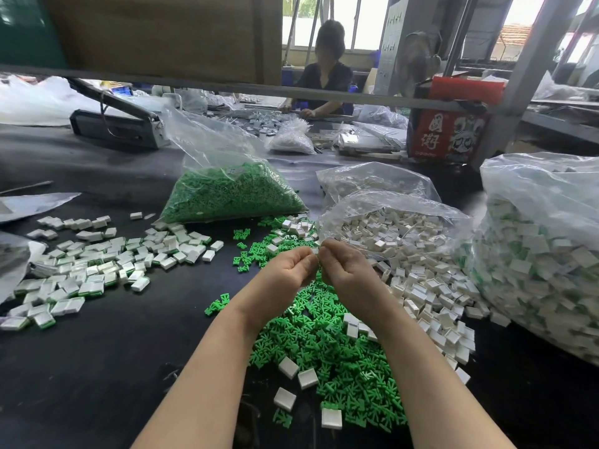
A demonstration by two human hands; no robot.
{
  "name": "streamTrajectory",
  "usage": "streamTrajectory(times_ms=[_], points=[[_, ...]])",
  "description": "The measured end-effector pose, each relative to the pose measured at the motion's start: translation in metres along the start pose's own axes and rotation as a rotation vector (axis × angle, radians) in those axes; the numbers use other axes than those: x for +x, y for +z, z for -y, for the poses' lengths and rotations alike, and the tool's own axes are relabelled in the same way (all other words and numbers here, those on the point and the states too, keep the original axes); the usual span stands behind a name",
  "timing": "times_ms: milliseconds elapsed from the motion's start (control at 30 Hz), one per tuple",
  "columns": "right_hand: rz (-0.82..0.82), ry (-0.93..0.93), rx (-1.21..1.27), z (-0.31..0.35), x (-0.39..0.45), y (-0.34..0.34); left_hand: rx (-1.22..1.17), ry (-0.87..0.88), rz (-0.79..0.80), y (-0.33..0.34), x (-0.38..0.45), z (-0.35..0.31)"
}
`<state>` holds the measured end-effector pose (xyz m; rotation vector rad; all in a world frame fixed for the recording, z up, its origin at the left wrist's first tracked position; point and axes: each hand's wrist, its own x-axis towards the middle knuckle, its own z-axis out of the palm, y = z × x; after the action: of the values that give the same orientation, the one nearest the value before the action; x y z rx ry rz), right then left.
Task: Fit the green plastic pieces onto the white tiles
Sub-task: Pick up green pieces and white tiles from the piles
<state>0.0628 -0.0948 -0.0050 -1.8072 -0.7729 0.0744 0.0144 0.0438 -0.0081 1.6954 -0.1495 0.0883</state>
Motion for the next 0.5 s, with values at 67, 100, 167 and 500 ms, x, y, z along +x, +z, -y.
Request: streamTrajectory(times_ms=[67, 100, 167, 500], points=[[0.009, 0.0, -0.019, 0.001, -0.001, 0.0, -0.005, 0.001, 0.016, -0.001, -0.001, 0.0], [0.013, 0.001, -0.028, 0.001, -0.001, 0.0, -0.001, 0.003, 0.028, -0.001, -0.001, -0.001], [0.013, 0.003, -0.029, 0.002, -0.001, 0.0, -0.004, 0.0, 0.029, -0.001, -0.002, -0.003], [-0.004, -0.02, 0.039, 0.006, -0.002, -0.005, -0.176, -0.048, 0.034, -0.001, -0.005, -0.009]])
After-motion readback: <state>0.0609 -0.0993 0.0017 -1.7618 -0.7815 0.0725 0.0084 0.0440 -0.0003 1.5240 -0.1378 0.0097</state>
